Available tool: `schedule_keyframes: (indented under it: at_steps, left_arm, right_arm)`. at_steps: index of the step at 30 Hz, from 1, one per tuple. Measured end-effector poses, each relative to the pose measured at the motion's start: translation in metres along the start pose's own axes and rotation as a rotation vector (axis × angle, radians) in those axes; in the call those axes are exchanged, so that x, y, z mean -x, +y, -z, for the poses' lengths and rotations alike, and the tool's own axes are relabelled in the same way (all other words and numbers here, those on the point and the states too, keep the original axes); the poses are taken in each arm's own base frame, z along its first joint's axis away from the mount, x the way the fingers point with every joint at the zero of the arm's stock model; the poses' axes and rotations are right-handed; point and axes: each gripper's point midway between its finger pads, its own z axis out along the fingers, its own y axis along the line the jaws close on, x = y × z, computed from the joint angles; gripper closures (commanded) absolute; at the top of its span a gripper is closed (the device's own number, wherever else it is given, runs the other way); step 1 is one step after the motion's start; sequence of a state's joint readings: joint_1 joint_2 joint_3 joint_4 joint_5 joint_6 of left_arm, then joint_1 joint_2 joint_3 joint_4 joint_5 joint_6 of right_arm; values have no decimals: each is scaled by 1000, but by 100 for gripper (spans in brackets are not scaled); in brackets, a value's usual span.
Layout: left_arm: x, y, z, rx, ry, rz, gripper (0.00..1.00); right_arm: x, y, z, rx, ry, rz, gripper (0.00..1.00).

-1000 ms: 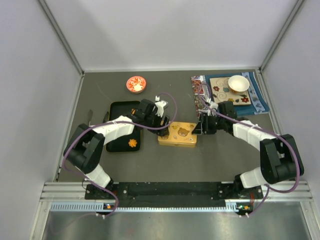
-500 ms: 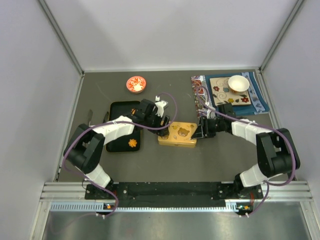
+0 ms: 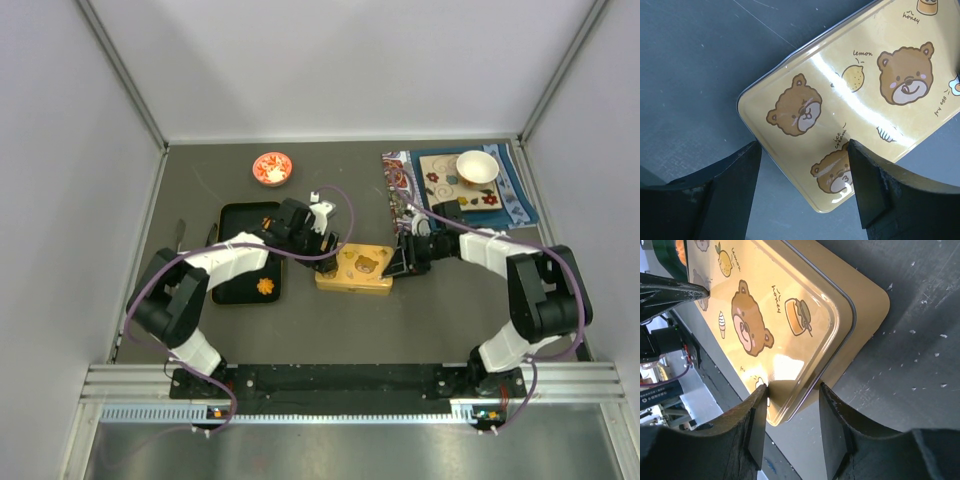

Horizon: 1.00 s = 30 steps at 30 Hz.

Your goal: Pack the cookies

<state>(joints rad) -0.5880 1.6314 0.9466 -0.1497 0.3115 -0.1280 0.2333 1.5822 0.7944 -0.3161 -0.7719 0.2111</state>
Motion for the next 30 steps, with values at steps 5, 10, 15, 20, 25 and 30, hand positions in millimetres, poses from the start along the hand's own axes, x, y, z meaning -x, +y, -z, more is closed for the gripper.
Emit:
schedule_keyframes:
  at_steps: [5, 10, 15, 20, 25, 30]
  left_arm:
    - [0, 2, 2, 15, -10, 0, 25]
    - [-1, 5, 5, 32, -20, 0, 25]
    - [-2, 7, 7, 42, -32, 1, 26]
    - [-1, 16, 9, 64, -51, 35, 29]
    - [2, 29, 13, 92, -75, 77, 34]
    - [8, 43, 15, 143, -100, 104, 37]
  right_arm:
    - [2, 2, -4, -15, 49, -20, 89]
    - [3, 5, -7, -19, 86, -33, 95]
    - [3, 7, -8, -38, 101, -33, 100]
    - [9, 10, -11, -83, 126, -19, 100]
    - [22, 13, -18, -125, 131, 16, 100]
    - [42, 15, -25, -151, 119, 38, 100]
